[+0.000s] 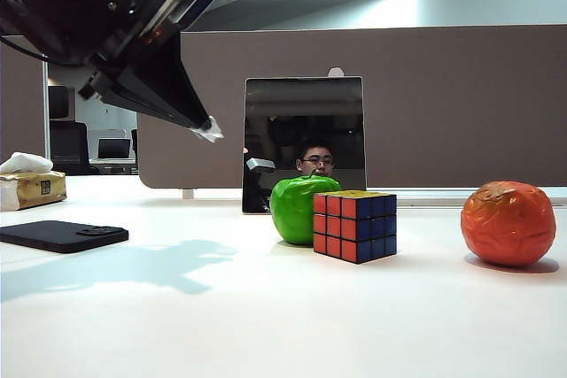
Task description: Move all the fruits on the tabletop near the face of the Rubik's cube that has the color most similar to each fruit.
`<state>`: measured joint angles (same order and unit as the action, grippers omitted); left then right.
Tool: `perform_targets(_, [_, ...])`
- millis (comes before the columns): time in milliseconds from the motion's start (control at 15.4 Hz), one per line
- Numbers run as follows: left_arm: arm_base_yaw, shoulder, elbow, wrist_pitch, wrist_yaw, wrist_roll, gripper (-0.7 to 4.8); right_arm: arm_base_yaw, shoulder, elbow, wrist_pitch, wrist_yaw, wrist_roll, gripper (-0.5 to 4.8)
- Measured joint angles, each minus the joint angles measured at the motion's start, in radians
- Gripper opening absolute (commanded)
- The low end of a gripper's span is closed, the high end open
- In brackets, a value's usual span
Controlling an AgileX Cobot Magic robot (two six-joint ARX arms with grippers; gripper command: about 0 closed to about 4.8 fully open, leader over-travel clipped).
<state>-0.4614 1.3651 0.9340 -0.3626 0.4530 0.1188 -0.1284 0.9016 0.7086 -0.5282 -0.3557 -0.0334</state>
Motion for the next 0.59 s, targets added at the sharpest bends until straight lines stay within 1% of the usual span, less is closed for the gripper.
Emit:
perform_targets(130, [-0.033,0.000,0.000,-0.025,0.032,0.000,-0.05,-0.002,0.034,0.000,0.022,-0.057,-0.002,-0.01])
perform_targets(260, [-0.067,0.000,0.000,-0.039,0.045,0.000,-0.05,0.010,0.055,0.000,0.027,-0.074,-0.006,-0.01])
perform_targets(390, [-0.116,0.000,0.000,-0.047,0.045,0.018,-0.05,0.024,0.080,0.000,0.033,-0.087,-0.020,-0.01])
perform_targets(455, [-0.140,0.000,0.000,-0.046,0.040,0.028,-0.05,0.025,0.095,0.000,0.033,-0.087,-0.024,-0.01])
perform_targets(520, [-0.160,0.000,0.000,-0.046,0.016,0.035,-0.05,0.025,0.104,0.000,0.032,-0.086,-0.027,-0.01])
perform_targets(586, [-0.180,0.000,0.000,-0.046,-0.029,0.042,-0.05,0.028,0.117,0.000,0.032,-0.086,-0.029,-0.01])
